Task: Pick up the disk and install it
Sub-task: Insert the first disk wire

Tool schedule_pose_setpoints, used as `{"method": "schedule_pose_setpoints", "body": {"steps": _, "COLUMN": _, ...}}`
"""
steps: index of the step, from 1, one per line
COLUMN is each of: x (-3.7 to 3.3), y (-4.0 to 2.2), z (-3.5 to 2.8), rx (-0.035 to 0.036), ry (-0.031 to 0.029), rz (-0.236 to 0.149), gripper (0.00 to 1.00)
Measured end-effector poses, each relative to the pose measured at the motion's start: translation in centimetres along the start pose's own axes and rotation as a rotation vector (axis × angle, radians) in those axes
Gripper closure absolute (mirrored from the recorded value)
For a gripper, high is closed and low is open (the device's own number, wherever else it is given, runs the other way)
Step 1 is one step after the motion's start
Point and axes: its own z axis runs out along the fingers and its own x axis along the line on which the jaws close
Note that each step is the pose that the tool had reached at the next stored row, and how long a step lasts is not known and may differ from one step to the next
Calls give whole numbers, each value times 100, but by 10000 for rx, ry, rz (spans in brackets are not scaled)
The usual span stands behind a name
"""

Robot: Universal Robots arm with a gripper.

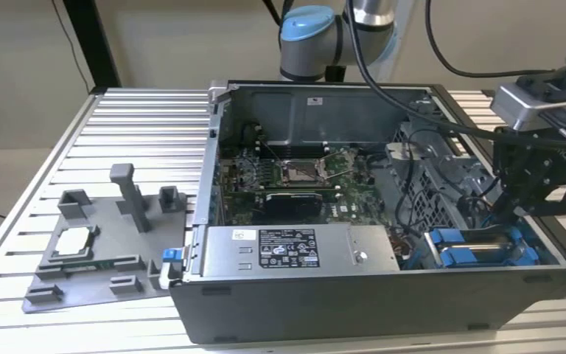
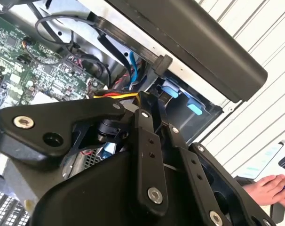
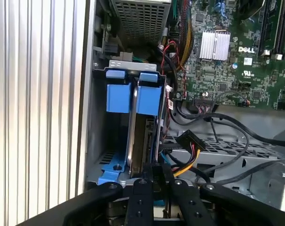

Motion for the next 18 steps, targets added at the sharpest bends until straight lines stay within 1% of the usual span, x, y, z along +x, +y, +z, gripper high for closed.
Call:
{"method": "schedule_pose_setpoints", "body": {"steps": 2, "x": 11, "y": 1, "z": 15, "rx": -14, "ry": 0, "rz": 144, "gripper": 100}}
{"method": "schedule_pose_setpoints", "body": {"steps": 4, "x": 15, "y": 1, "z": 32, "rx": -54, "ry": 4, "rz": 302, "gripper": 100}}
{"method": "schedule_pose_setpoints", "body": {"steps": 7, "x": 27, "y": 2, "z": 49, "rx": -177, "ry": 2, "rz": 473, "gripper": 100}}
{"method": "schedule_pose_setpoints", "body": {"steps": 9, "x": 38, "y": 3, "z": 59, "rx": -293, "ry": -2, "rz": 568, "gripper": 100}}
{"method": "schedule_pose_setpoints", "body": {"steps": 11, "x": 51, "y": 5, "z": 66, "rx": -363, "ry": -4, "rz": 644, "gripper": 100}}
{"method": "schedule_pose_setpoints", "body": {"steps": 12, "x": 57, "y": 6, "z": 68, "rx": -383, "ry": -4, "rz": 681, "gripper": 100}}
{"method": "schedule_pose_setpoints", "body": {"steps": 13, "x": 63, "y": 6, "z": 69, "rx": -385, "ry": -5, "rz": 710, "gripper": 100}}
{"method": "schedule_pose_setpoints", "body": {"steps": 15, "x": 65, "y": 9, "z": 70, "rx": -385, "ry": -10, "rz": 727, "gripper": 100}}
{"method": "schedule_pose_setpoints", "body": {"steps": 18, "x": 64, "y": 23, "z": 70, "rx": -373, "ry": -40, "rz": 729, "gripper": 100}}
